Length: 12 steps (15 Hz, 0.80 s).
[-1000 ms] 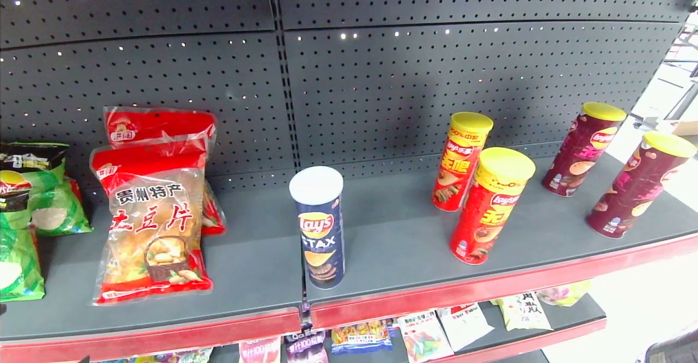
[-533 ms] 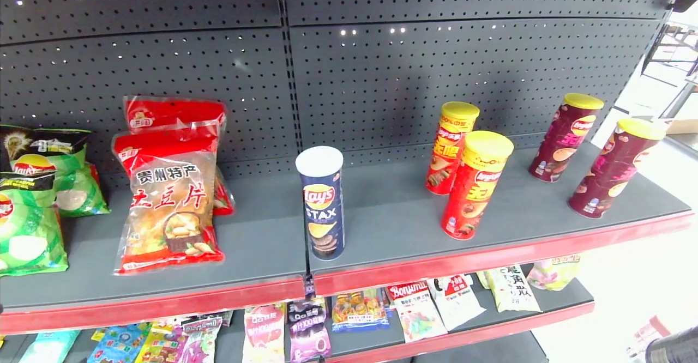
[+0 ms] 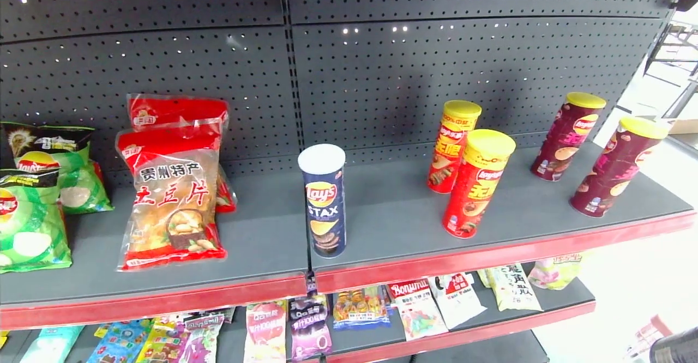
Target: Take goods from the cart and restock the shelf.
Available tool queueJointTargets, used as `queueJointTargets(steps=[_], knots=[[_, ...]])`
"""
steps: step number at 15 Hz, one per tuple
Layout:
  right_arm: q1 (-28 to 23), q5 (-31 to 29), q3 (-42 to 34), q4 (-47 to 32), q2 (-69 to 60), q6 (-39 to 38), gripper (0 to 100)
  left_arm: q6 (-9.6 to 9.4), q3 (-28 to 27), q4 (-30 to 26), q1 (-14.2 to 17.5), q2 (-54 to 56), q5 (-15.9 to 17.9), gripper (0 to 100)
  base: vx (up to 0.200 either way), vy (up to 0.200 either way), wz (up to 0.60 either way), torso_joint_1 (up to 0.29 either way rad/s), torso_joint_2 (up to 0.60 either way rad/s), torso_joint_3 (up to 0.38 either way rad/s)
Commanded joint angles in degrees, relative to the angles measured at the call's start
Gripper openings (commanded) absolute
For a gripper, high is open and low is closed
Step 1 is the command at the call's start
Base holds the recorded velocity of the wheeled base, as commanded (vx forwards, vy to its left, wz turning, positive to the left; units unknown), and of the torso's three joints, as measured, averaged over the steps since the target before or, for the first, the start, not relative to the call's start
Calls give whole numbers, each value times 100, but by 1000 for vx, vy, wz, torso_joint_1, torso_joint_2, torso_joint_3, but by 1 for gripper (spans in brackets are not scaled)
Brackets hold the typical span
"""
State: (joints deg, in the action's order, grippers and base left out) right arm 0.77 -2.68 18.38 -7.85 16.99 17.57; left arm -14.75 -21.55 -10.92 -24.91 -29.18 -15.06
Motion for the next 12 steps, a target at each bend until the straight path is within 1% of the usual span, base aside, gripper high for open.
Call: queueJointTargets(steps=[1,5,9,10,11,12], knots=[[2,-4,-10,3,-3,1,0,-28,2,2,3,71,3,100,0,0,600,-7,2,2],[2,-13,-37,-15,-91,1,0,-63,2,2,3,115,3,100,0,0,600,6,10,2],[11,57,7,12,-109,1,0,-63,20,-6,3,308,3,100,0,0,0,0,0,0],[11,233,95,12,-29,-8,0,-54,55,-6,3,449,20,100,0,0,0,0,0,0],[11,418,174,64,208,-16,0,60,63,-6,3,572,29,100,0,0,0,0,0,0],[11,541,236,205,384,-34,0,535,55,-6,3,598,29,100,0,0,0,0,0,0]])
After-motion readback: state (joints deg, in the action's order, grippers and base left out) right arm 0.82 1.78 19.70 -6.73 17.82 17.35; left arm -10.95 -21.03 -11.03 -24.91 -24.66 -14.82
